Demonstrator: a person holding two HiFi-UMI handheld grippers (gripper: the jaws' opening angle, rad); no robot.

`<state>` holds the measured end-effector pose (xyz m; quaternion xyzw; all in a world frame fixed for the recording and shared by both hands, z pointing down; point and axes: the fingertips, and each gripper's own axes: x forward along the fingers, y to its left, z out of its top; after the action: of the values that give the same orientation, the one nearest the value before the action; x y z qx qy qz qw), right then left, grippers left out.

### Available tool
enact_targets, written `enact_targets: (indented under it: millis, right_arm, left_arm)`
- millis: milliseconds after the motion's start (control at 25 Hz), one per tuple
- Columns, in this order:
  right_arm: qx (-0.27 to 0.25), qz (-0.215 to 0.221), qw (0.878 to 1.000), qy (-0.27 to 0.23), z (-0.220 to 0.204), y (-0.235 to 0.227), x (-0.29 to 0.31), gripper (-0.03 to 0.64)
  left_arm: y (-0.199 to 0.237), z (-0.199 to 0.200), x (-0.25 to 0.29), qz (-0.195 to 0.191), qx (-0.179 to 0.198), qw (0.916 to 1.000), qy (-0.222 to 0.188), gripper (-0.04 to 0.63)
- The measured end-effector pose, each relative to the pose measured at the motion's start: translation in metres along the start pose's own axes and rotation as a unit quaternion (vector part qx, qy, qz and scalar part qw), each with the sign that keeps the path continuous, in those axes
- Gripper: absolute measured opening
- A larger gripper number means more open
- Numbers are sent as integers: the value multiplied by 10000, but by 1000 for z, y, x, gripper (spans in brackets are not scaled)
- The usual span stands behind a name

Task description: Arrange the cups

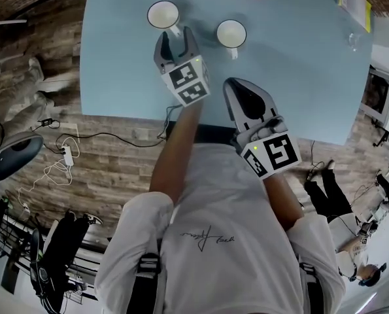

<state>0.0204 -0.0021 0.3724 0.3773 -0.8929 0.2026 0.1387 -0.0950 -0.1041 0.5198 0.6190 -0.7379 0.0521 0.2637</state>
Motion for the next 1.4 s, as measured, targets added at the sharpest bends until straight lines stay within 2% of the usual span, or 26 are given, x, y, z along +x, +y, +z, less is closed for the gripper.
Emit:
enact_targets:
  millis: [360, 560, 800, 1200, 1400]
  right_arm:
    - [-9, 11, 9999, 127, -7, -2, 5, 21]
    - [35, -28, 9999, 124, -8, -3, 4, 21]
    - [56, -34, 9999, 157, -15, -5, 1, 21]
    - [64, 15, 9998, 162, -15, -5, 4, 21]
    - [65, 5, 9998, 163, -14, -6, 4, 21]
  left_arm:
    - [13, -1, 10, 212, 101, 9997, -68, 198]
    - [19, 2, 9, 170, 239, 9995, -96, 198]
    - [22, 2, 9, 97, 577, 9981, -194, 196]
    - [36, 6, 4, 36, 789, 9965, -257, 187]
    - [43, 6, 3, -235, 878, 9954, -309, 184]
